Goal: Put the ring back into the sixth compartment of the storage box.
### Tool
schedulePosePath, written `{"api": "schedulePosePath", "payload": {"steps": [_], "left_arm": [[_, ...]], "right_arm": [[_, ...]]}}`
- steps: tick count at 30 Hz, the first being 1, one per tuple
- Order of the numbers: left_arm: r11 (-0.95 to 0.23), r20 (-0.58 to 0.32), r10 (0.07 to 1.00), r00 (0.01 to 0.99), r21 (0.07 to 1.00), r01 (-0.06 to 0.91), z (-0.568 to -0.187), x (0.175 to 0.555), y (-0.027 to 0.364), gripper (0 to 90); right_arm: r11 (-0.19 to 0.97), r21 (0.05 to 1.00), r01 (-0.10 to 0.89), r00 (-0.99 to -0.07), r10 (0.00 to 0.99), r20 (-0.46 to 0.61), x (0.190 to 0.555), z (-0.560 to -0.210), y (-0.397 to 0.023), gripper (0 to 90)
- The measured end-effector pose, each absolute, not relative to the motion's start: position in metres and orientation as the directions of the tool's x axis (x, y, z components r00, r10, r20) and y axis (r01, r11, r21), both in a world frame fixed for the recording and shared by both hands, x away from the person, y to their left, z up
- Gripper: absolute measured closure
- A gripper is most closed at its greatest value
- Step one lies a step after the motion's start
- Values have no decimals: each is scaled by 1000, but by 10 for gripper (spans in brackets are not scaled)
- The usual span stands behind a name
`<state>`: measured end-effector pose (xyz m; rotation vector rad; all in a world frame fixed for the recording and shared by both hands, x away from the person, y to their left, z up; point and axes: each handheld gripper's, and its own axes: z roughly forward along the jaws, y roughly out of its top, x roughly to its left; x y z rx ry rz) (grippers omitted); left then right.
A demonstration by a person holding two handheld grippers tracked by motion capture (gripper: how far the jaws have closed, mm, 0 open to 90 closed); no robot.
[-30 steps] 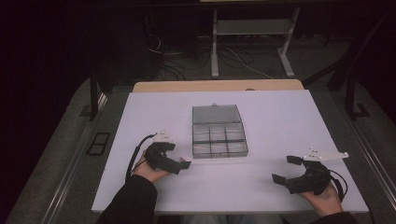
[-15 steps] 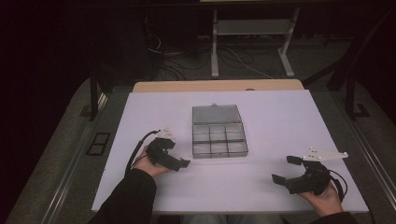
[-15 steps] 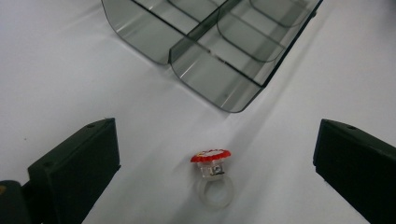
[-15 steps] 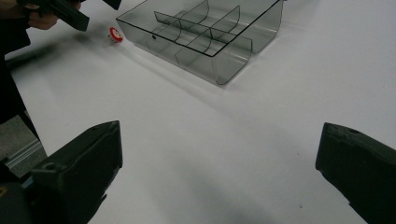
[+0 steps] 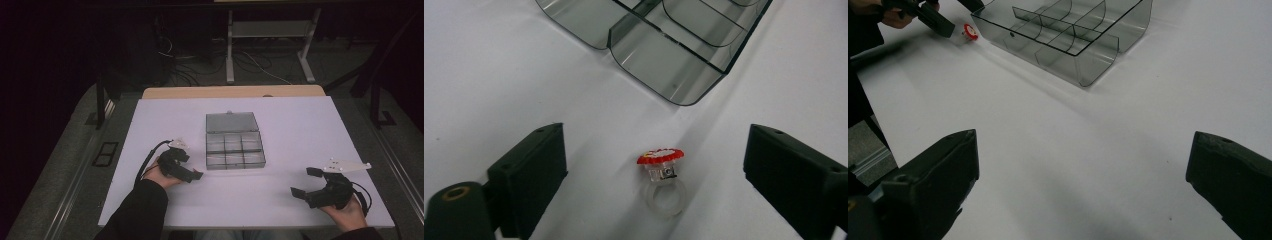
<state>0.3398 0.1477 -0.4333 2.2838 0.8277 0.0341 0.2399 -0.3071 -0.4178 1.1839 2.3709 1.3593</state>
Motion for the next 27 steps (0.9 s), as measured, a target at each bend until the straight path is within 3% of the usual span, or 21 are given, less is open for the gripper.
{"api": "schedulePosePath", "payload": {"steps": [12,27], "left_arm": [[-577,-210,569,795,586,569,-435,340,146,239],[-597,-171,566,806,589,545,-436,340,146,593]], "right_arm": [[283,777,562,-665,713,222,241,-419,-306,2],[278,785,554,-656,726,206,240,-417,-307,2]]}}
